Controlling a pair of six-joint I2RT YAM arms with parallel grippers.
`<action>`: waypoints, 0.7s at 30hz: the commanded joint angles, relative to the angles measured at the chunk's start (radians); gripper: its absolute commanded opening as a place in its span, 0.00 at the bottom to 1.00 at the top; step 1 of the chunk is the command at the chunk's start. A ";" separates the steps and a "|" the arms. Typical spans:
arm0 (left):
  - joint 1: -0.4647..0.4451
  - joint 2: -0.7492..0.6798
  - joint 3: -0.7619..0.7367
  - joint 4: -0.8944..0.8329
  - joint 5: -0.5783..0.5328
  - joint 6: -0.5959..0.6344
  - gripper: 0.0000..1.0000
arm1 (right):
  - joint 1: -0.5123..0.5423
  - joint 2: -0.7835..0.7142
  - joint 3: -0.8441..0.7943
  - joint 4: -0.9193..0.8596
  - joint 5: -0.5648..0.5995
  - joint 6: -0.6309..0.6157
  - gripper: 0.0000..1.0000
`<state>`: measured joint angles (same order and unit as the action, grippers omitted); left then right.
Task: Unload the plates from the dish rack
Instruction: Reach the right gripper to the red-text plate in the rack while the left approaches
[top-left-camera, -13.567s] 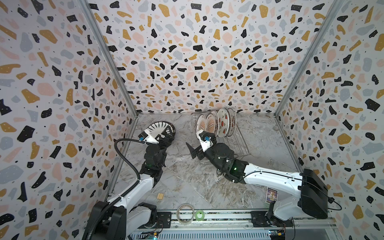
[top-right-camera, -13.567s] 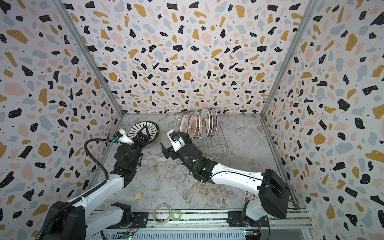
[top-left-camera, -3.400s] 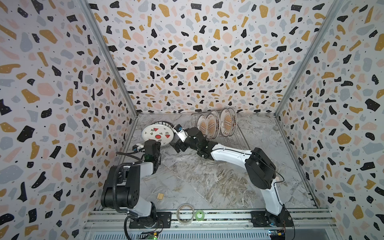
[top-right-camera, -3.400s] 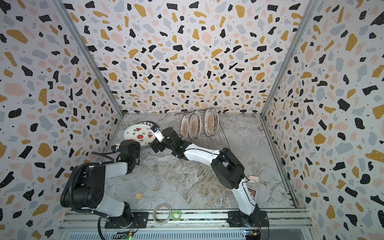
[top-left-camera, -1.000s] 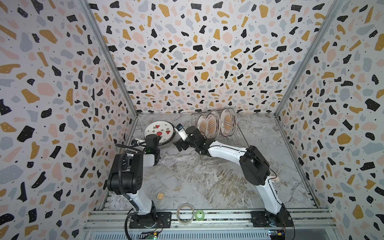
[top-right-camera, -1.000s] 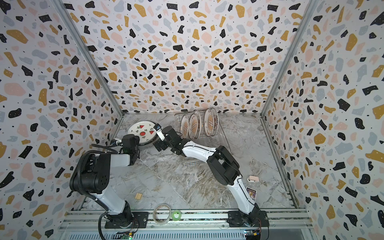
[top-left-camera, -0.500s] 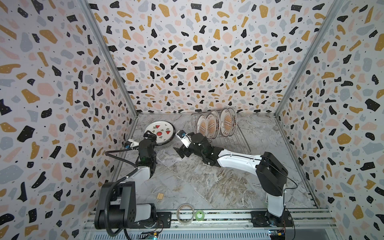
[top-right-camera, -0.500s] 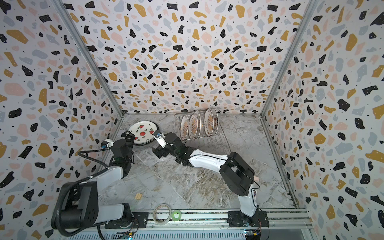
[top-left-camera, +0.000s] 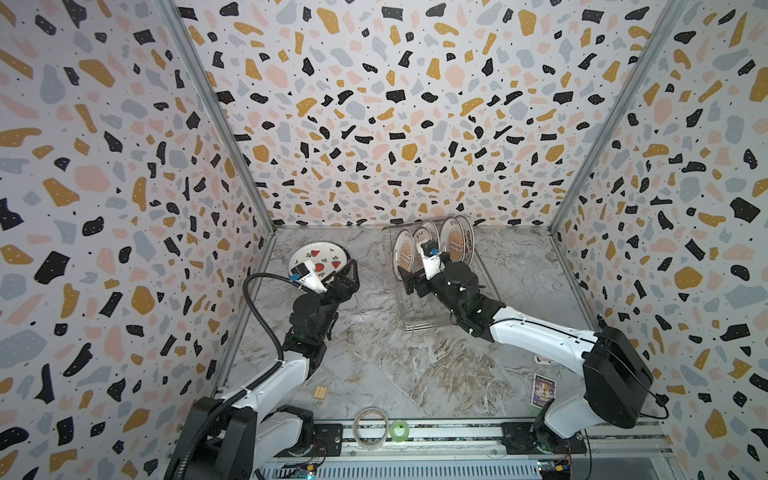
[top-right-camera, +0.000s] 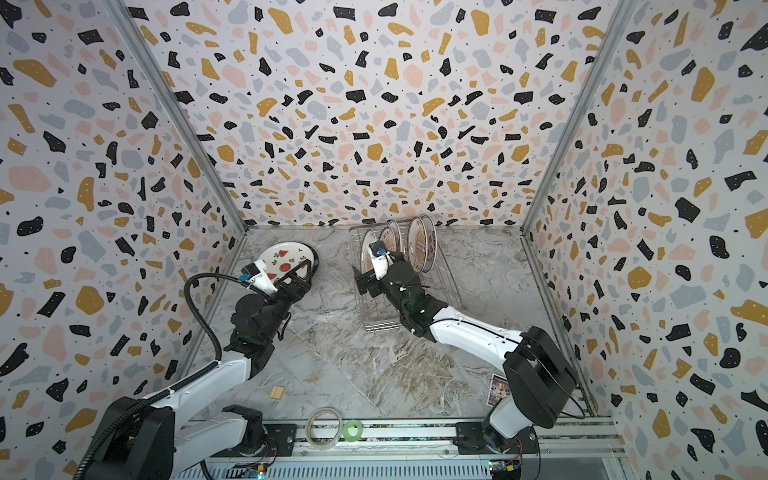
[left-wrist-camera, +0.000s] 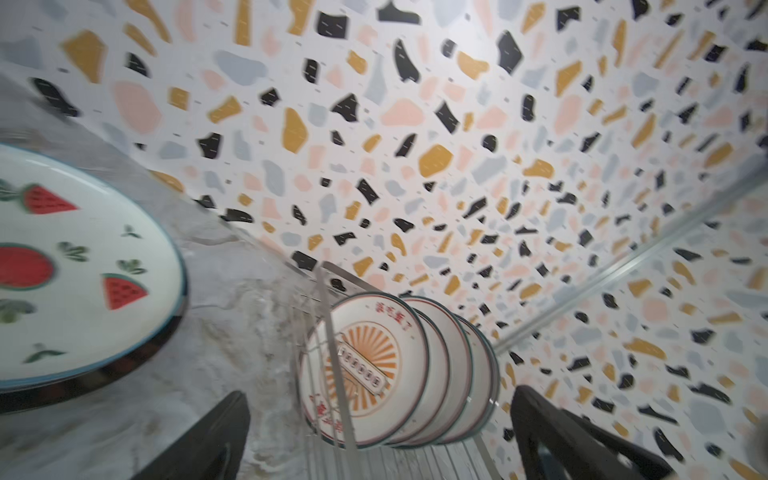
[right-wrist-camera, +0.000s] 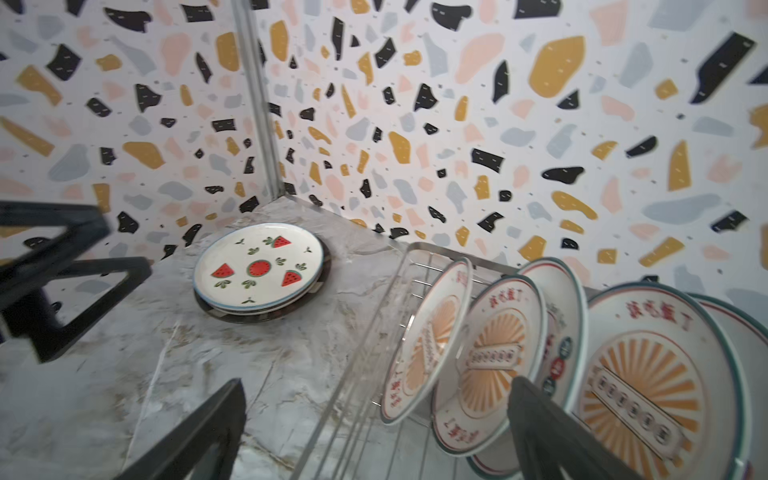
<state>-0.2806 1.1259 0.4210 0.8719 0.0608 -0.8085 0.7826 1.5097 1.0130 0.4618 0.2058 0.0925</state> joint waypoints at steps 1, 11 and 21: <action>-0.047 0.019 0.050 0.141 0.136 0.118 1.00 | -0.093 -0.066 -0.006 -0.079 -0.070 0.121 0.99; -0.088 0.110 0.147 0.214 0.171 0.225 1.00 | -0.241 0.022 0.076 -0.073 -0.127 0.116 0.84; -0.104 0.186 0.277 0.157 0.261 0.226 1.00 | -0.256 0.163 0.287 -0.297 -0.116 0.112 0.63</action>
<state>-0.3740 1.3167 0.7136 1.0096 0.2985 -0.6029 0.5213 1.6825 1.2823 0.2333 0.0967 0.1978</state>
